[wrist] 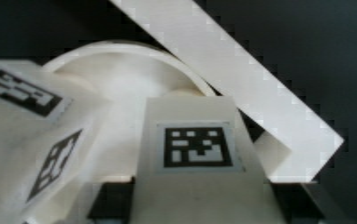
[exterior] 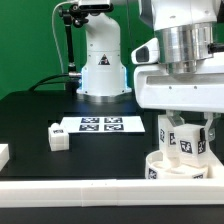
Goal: Assemble stool
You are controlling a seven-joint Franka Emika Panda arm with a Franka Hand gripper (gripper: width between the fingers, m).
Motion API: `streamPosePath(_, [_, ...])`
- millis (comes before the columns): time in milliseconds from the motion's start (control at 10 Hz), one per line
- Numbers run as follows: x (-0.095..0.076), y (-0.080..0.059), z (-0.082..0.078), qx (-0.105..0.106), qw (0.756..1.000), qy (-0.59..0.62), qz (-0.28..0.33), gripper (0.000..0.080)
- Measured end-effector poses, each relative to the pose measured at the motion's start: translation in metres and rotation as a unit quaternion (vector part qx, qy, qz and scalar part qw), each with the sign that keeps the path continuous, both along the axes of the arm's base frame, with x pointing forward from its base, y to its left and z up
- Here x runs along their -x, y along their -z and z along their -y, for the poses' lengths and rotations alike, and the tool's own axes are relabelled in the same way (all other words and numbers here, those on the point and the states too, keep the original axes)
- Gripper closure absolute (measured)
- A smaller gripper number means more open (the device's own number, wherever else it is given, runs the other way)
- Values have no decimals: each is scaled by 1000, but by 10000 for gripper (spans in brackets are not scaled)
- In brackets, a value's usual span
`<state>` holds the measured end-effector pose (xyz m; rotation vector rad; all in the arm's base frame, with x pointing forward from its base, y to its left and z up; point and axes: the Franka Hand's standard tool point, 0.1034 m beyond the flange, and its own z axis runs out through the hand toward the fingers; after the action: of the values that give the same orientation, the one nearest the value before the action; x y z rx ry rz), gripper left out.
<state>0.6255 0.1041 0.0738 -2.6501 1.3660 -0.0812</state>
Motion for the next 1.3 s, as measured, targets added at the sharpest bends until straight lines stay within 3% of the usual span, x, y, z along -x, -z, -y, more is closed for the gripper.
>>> streamPosePath(700, [0,0,-2,-45,978,204,-26,459])
streamPosePath(900, [2,1,-7,-70,948,308,-43,459])
streamPosePath(1300, [-1,0,-12,-112,862,490,-66,459])
